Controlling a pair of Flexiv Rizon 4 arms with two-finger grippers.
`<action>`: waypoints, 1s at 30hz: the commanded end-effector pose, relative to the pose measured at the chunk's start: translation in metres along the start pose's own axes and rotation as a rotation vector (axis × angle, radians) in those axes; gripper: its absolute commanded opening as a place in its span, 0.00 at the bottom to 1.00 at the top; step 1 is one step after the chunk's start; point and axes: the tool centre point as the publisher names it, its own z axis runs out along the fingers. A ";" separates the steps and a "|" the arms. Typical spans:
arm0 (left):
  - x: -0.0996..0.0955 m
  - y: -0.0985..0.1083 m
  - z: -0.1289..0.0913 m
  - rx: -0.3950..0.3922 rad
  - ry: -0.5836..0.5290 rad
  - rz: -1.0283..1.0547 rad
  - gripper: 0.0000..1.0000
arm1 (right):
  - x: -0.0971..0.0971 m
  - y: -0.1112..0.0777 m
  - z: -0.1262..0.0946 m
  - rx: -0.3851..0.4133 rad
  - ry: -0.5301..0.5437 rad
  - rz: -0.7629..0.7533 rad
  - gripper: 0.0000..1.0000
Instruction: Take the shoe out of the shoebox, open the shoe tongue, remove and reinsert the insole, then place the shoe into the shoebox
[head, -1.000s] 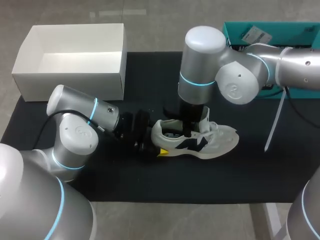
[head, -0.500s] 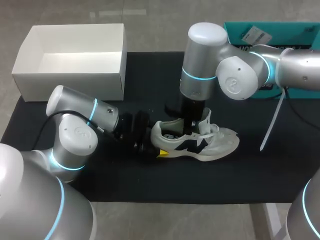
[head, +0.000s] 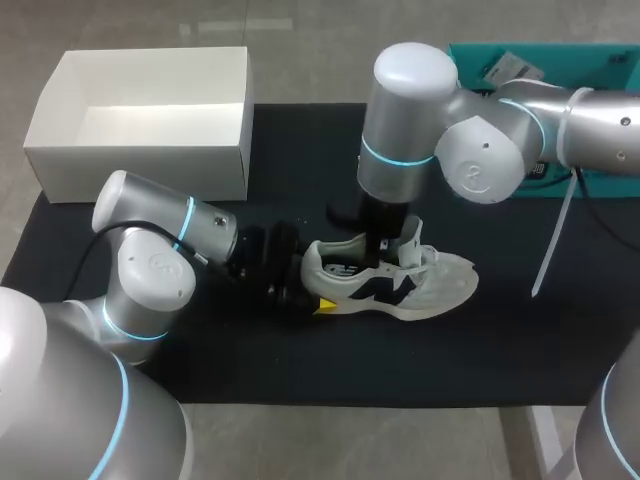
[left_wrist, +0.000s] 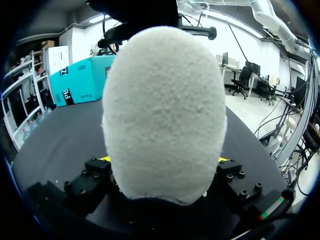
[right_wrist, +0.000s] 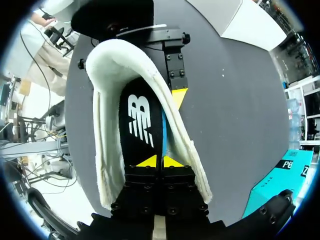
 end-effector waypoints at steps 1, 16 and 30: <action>0.000 0.003 0.002 -0.003 -0.002 0.001 0.00 | 0.008 -0.010 -0.047 -0.032 -0.089 -0.002 0.00; 0.000 0.003 0.002 -0.003 -0.002 0.001 0.00 | -0.006 0.001 -0.094 -0.176 -0.249 -0.054 0.00; 0.000 0.003 0.002 -0.003 -0.002 0.001 0.00 | -0.036 0.037 -0.093 -0.353 -0.328 -0.090 0.00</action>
